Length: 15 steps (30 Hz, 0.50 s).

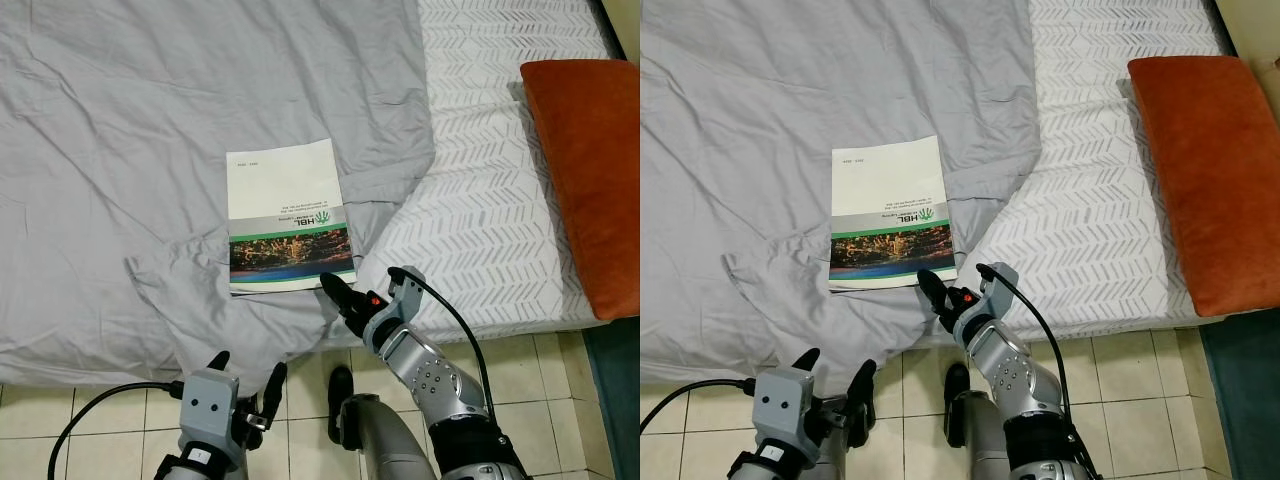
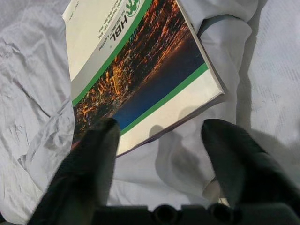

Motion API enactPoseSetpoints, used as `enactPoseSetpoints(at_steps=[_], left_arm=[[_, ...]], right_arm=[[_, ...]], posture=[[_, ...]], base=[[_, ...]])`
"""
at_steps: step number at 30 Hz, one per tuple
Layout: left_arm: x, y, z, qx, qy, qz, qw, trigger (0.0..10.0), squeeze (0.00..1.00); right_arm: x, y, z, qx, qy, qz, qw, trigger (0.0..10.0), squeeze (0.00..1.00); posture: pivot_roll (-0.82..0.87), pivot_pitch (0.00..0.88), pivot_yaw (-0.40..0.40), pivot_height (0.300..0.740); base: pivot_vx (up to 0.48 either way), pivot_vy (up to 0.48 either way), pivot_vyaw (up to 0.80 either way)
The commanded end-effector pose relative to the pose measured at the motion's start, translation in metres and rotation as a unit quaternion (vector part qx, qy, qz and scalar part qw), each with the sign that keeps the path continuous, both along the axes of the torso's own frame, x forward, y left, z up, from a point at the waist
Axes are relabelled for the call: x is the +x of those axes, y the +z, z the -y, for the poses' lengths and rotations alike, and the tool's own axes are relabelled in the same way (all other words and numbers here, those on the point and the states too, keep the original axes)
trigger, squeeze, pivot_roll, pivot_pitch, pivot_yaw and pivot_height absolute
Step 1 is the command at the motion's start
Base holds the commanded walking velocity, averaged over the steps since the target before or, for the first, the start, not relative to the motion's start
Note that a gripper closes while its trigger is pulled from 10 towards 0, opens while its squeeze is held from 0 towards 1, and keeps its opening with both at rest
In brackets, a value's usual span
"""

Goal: Clean up the room

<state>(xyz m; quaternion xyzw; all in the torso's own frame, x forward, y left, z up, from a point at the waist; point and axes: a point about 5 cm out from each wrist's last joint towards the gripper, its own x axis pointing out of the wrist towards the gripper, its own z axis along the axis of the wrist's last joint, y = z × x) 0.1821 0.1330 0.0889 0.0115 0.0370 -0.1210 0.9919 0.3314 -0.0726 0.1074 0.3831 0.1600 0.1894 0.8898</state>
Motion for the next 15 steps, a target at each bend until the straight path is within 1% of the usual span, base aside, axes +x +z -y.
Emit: enactPoseSetpoints(at_steps=[1,15], left_arm=[[-0.0096,-0.0118,0.0,0.005,0.001,-0.031,0.999,10.0,0.0],[-0.0114,-0.0121,-0.0002,0.011,0.002,-0.035,0.999,10.0,0.0]], right_arm=[[-0.0049,-0.0076,-0.0158,0.027,0.013,-0.023,0.999,0.0,0.0],[-0.0036,-0.0172,-0.0129,-0.005,0.01,-0.021,1.0,0.0,0.0]], posture=[[0.1,0.645,-0.119,0.74],[0.1,0.658,-0.113,0.74]], base=[[0.0,0.0,0.0],[0.0,0.0,0.0]])
